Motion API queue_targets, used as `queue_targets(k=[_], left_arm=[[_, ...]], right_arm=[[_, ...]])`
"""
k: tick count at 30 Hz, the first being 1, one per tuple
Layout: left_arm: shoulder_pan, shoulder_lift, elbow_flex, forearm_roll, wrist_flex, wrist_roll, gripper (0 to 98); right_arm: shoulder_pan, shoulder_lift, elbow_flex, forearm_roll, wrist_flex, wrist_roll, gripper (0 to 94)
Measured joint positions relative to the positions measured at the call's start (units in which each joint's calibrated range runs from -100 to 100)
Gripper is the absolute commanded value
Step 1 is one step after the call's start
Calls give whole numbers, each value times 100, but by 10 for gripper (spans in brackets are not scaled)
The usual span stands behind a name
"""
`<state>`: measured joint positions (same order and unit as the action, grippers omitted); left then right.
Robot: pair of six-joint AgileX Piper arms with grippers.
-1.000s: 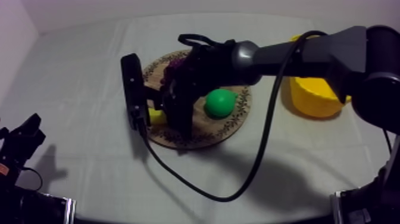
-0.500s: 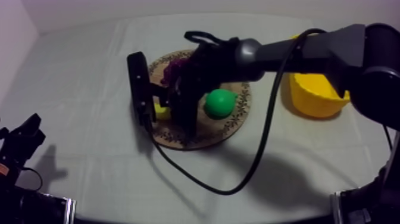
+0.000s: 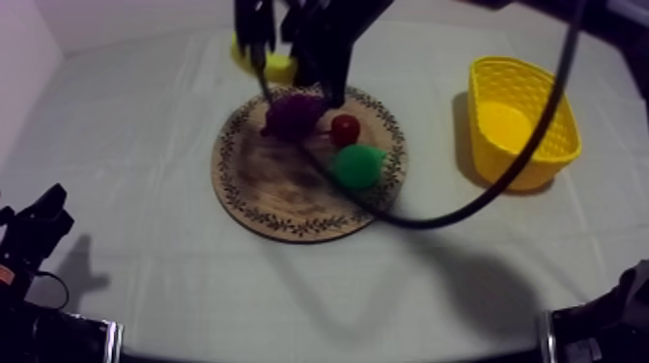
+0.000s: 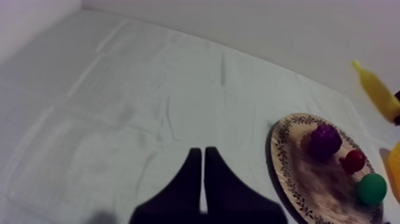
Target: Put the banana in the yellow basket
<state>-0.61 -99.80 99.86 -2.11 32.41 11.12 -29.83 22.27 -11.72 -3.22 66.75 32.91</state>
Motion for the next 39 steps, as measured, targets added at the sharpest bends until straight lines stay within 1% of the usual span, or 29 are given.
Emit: queue_targets(k=[4, 7, 8, 11, 13, 17, 24, 29, 31, 33, 39], left_arm=[[0, 0, 0, 0, 0, 0, 1], [0, 0, 0, 0, 0, 0, 1], [0, 0, 0, 0, 0, 0, 1], [0, 0, 0, 0, 0, 0, 1], [0, 0, 0, 0, 0, 0, 1], [0, 0, 0, 0, 0, 0, 1], [0, 0, 0, 0, 0, 0, 1], [0, 0, 0, 0, 0, 0, 1], [0, 0, 0, 0, 0, 0, 1], [0, 0, 0, 0, 0, 0, 1], [0, 0, 0, 0, 0, 0, 1]], right_arm=[[200, -445, -2, 140, 518, -185, 195], [336, -710, 97, 322, 762, -365, 192], [392, -805, 150, 322, 826, -412, 193], [572, -1071, 344, 461, 1010, -558, 197], [716, -1258, 533, 490, 1100, -634, 197], [1024, -1622, 974, 553, 1337, -643, 194], [1638, -1980, 1831, 721, 1346, -666, 186], [2024, -2069, 2393, 802, 1072, -683, 186], [2163, -2086, 2671, 879, 960, -729, 188], [2266, -2100, 2965, 951, 844, -792, 189], [2410, -2107, 3819, 1005, 542, -922, 190]])
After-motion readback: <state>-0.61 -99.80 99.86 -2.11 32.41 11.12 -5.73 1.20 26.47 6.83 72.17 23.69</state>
